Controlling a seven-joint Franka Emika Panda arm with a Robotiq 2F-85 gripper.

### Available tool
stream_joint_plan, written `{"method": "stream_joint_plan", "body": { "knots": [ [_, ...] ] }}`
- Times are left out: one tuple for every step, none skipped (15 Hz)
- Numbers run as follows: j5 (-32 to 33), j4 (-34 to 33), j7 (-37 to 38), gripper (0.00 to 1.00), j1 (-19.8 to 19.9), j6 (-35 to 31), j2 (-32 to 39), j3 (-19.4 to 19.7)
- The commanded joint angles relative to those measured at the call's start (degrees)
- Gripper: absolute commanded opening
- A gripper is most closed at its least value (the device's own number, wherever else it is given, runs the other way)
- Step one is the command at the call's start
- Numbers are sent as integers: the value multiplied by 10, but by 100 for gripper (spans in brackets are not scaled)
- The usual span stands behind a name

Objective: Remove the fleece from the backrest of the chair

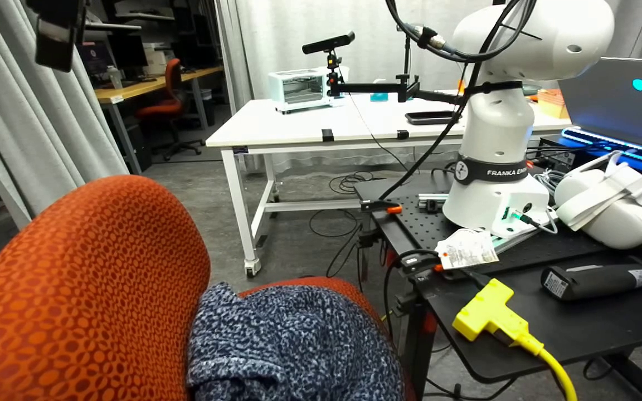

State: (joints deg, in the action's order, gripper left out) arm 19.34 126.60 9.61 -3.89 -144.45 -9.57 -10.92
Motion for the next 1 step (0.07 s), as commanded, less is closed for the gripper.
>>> {"method": "stream_joint_plan", "body": {
  "knots": [
    [-1,-1,-1,100,-4,1,0,4]
  ]
}}
